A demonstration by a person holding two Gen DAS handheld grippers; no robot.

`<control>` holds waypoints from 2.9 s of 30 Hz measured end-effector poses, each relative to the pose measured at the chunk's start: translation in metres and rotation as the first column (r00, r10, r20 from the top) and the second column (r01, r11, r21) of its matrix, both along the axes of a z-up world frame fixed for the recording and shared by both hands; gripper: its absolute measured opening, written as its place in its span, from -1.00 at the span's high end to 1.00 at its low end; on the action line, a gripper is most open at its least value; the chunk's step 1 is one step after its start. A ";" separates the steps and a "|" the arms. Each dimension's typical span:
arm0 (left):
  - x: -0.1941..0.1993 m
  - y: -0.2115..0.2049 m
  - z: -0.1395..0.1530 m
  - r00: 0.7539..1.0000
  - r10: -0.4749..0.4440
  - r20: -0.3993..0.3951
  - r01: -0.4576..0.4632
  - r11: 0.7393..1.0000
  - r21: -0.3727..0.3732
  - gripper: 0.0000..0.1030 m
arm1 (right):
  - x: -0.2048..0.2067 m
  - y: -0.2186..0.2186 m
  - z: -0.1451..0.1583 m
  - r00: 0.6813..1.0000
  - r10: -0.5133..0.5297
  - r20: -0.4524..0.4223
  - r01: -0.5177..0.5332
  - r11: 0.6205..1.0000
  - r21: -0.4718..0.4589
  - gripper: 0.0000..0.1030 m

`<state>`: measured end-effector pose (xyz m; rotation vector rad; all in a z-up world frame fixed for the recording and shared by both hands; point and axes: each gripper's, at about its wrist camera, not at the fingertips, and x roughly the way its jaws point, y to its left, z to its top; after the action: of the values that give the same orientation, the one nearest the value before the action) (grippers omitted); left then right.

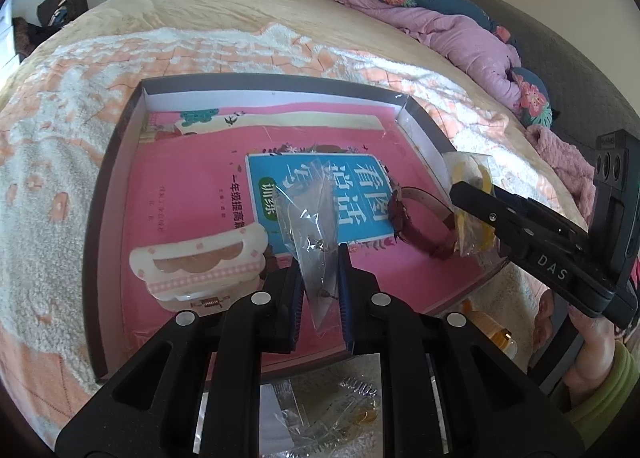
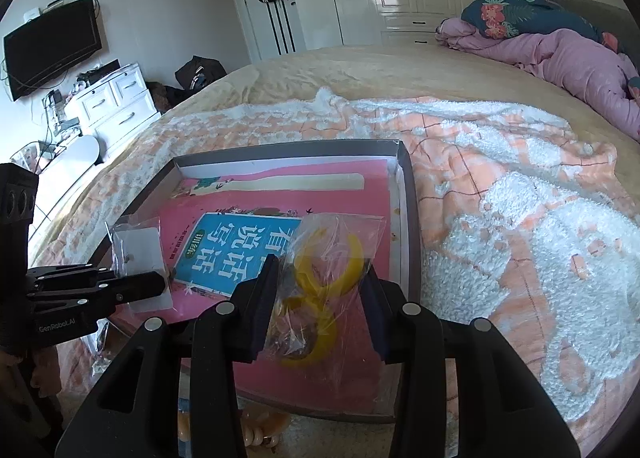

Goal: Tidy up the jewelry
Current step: 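Carry the yellow bangle bag into the box with the right gripper while the left carries the earring bag, then release the earring bag onto the book with the left gripper and withdraw, then move both open grippers back toward the remaining jewelry beside the box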

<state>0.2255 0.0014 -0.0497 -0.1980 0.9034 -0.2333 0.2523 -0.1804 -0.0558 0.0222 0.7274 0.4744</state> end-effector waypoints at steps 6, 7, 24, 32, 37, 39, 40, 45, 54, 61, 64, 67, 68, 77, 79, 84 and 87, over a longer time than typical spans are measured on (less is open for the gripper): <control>0.003 -0.005 -0.006 0.999 -0.037 -0.018 0.037 0.999 -0.005 0.83 | 0.001 0.001 -0.003 1.000 0.005 -0.005 -0.005 1.000 -0.001 0.19; 0.003 -0.006 -0.007 0.999 -0.040 -0.019 0.040 0.999 -0.005 0.83 | 0.000 0.001 -0.003 1.000 0.006 -0.006 -0.006 1.000 0.000 0.18; 0.005 -0.005 -0.007 0.999 -0.045 -0.016 0.045 0.999 -0.007 0.82 | -0.016 -0.005 0.009 0.999 0.004 0.034 -0.005 1.000 0.027 -0.31; 0.002 -0.004 -0.004 0.999 -0.036 -0.014 0.036 0.999 -0.006 0.44 | -0.030 -0.018 0.020 0.997 -0.031 0.068 0.028 0.999 0.039 -0.60; 0.002 -0.003 -0.002 0.999 -0.031 -0.009 0.031 1.000 -0.006 0.29 | -0.035 -0.028 0.024 0.997 -0.049 0.067 0.045 0.997 0.062 -0.71; 0.001 -0.002 -0.001 1.000 -0.028 -0.006 0.028 1.000 -0.004 0.20 | -0.037 -0.030 0.025 0.996 -0.055 0.067 0.051 0.996 0.067 -0.73; 0.001 -0.002 0.000 1.000 -0.027 -0.003 0.027 1.000 -0.005 0.17 | -0.038 -0.032 0.026 0.996 -0.058 0.068 0.053 0.996 0.070 -0.73; -0.001 0.001 0.006 1.000 -0.021 0.004 0.021 1.000 -0.012 0.04 | -0.042 -0.036 0.031 0.994 -0.069 0.080 0.062 0.995 0.083 -0.78; -0.013 0.012 0.028 0.999 0.003 0.052 -0.001 0.999 -0.038 -0.28 | -0.052 -0.043 0.043 0.991 -0.085 0.102 0.074 0.992 0.105 -0.82; -0.026 0.024 0.049 0.994 0.042 0.101 -0.037 0.998 -0.056 -0.72 | -0.061 -0.046 0.054 0.989 -0.087 0.121 0.073 0.991 0.115 -0.87; -0.032 0.029 0.057 0.991 0.057 0.118 -0.050 0.997 -0.066 -0.80 | -0.065 -0.046 0.059 0.988 -0.082 0.130 0.066 0.990 0.124 -0.87; -0.039 0.033 0.064 0.989 0.070 0.134 -0.060 0.995 -0.077 -0.81 | -0.070 -0.046 0.065 0.987 -0.078 0.142 0.060 0.990 0.126 -0.88; -0.041 0.034 0.067 0.987 0.072 0.141 -0.062 0.995 -0.079 -0.81 | -0.072 -0.046 0.066 0.986 -0.077 0.146 0.058 0.990 0.128 -0.89; -0.063 0.040 0.085 0.981 0.087 0.175 -0.071 0.993 -0.094 -0.81 | -0.091 -0.045 0.082 0.983 -0.065 0.171 0.041 0.990 0.136 -0.90; -0.068 0.042 0.089 0.979 0.090 0.182 -0.073 0.993 -0.098 -0.81 | -0.095 -0.044 0.085 0.983 -0.061 0.175 0.037 0.990 0.137 -0.90; -0.081 0.048 0.099 0.973 0.107 0.203 -0.087 0.991 -0.105 -0.81 | -0.107 -0.044 0.093 0.981 -0.050 0.186 0.024 0.990 0.140 -0.90; -0.090 0.051 0.103 0.970 0.117 0.213 -0.095 0.989 -0.113 -0.81 | -0.114 -0.043 0.096 0.981 -0.043 0.188 0.016 0.990 0.142 -0.90</control>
<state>0.1354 0.0522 0.0531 -0.3087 0.6599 -0.1979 0.1388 -0.2236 0.0397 0.1176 0.5037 0.4912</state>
